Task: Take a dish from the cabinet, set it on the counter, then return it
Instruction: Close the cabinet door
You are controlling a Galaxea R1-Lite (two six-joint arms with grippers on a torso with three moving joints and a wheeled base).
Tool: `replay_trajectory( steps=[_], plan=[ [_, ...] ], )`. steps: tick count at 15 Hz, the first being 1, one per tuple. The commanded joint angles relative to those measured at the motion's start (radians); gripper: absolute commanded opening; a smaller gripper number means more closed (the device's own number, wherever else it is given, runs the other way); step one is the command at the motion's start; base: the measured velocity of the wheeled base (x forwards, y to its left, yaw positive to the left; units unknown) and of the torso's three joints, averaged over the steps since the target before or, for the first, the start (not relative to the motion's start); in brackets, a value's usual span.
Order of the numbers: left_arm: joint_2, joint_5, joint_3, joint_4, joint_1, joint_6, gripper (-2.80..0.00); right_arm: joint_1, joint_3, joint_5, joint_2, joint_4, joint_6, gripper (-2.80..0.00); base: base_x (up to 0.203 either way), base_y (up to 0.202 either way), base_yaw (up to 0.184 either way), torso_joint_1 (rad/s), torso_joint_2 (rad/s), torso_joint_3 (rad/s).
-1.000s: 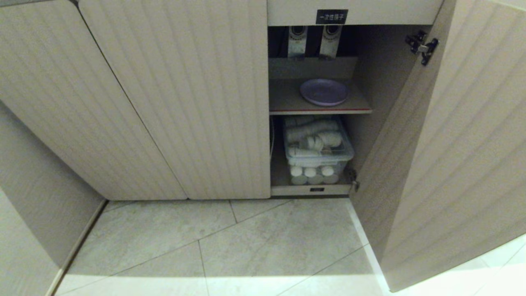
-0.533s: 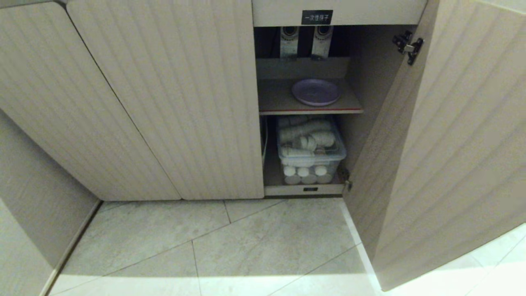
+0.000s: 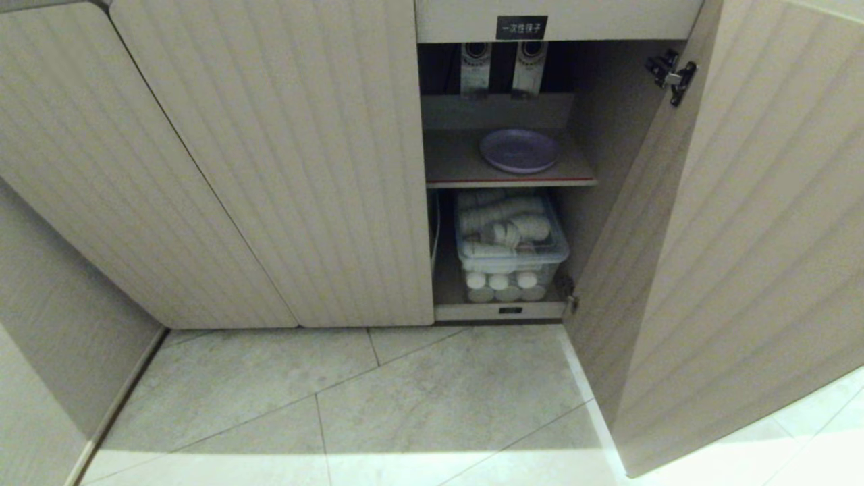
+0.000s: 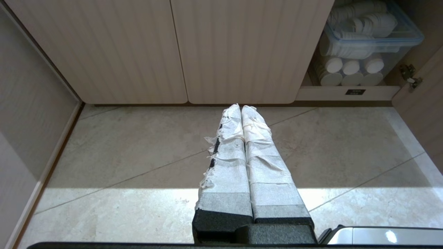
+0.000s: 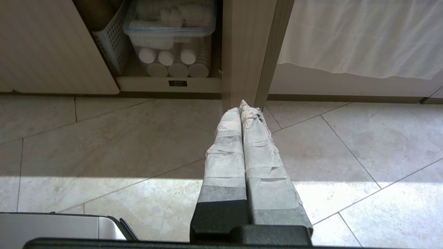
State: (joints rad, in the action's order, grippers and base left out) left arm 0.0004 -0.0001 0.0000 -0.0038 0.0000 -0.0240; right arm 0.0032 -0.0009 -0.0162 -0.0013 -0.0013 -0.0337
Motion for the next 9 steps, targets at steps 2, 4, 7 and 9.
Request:
replay_trajectory(
  steps=[2, 4, 7, 9],
  plan=[
    [0.0, 0.0, 0.0, -0.001, 0.0, -0.001, -2.8, 0.0, 0.0, -0.005, 0.001, 0.001, 0.002, -2.8, 0.0, 0.0, 0.0, 0.0, 0.0, 0.0],
    [0.0, 0.0, 0.0, -0.001, 0.0, -0.001, -2.8, 0.0, 0.001, -0.007, 0.001, 0.001, -0.023, -2.8, 0.0, 0.0, 0.0, 0.0, 0.0, 0.0],
    [0.0, 0.0, 0.0, -0.001, 0.0, -0.001, -2.8, 0.0, 0.001, -0.008, 0.001, 0.0, -0.032, -2.8, 0.0, 0.0, 0.0, 0.0, 0.0, 0.0],
    [0.0, 0.0, 0.0, -0.001, 0.0, -0.001, -2.8, 0.0, 0.001, 0.0, 0.001, 0.0, -0.04, -2.8, 0.0, 0.0, 0.0, 0.0, 0.0, 0.0]
  ],
)
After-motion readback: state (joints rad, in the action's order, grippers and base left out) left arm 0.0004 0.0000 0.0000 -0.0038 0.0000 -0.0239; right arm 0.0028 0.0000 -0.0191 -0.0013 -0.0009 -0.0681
